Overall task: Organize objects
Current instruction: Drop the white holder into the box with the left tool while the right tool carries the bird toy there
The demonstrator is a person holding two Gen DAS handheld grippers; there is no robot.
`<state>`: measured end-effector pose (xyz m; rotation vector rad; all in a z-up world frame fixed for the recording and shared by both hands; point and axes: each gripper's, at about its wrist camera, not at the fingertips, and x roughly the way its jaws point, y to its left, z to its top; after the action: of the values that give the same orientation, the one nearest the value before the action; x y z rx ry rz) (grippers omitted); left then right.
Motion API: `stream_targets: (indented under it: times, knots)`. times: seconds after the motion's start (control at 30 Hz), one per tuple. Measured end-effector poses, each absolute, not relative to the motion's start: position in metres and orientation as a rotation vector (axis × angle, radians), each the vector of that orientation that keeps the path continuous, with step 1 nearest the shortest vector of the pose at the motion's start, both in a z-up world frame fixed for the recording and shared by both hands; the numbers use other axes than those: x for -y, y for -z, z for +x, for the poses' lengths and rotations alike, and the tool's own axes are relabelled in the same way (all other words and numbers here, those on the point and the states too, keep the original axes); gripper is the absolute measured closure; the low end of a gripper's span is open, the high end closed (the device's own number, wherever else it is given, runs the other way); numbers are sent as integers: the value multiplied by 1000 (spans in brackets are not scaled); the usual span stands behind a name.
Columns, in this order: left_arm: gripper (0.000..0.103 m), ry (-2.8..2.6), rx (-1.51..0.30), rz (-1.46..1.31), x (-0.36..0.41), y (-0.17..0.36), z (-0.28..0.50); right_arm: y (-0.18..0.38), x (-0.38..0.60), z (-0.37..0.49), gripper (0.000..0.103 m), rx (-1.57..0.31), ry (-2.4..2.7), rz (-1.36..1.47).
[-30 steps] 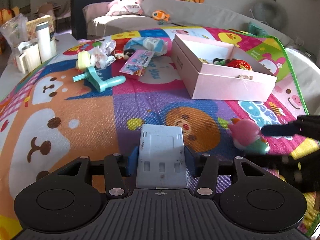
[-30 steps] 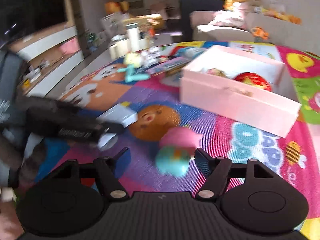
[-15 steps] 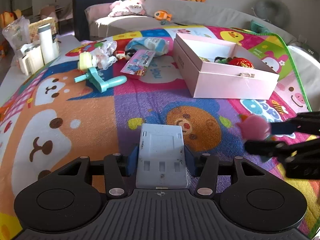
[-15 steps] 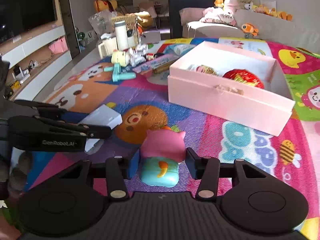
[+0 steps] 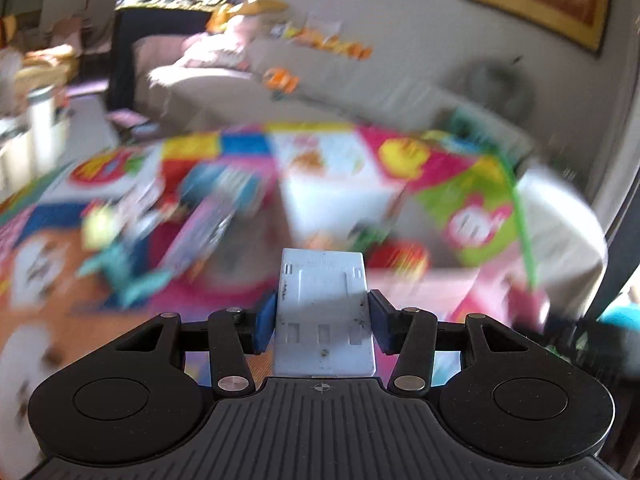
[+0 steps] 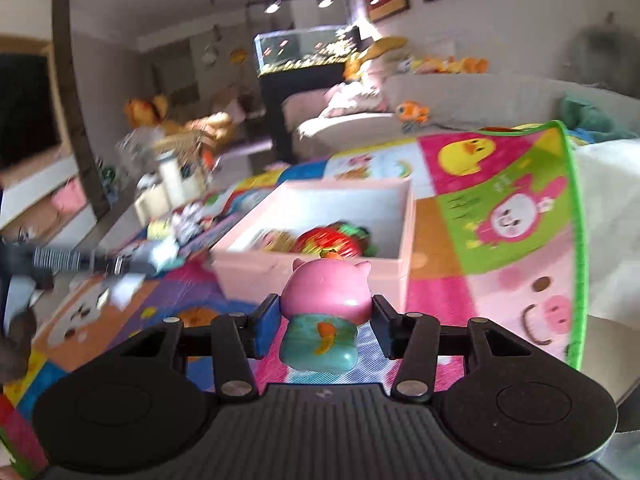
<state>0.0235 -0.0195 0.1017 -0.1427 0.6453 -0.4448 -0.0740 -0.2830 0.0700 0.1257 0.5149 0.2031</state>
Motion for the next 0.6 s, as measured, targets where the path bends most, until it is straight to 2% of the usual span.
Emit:
stream_targets:
  times: [0.17,0.37,0.6]
  knots:
    - [50,476,-655,-228,70,-101,86,-61,304,-71,55,-502,-170,197]
    - [52,353,-779,-110,100,-62,117,-50,323,-70,55,-515,-135,209]
    - [52,366,-585,-189,46,-79,72,-54,327,-60,55,-499,-118,209]
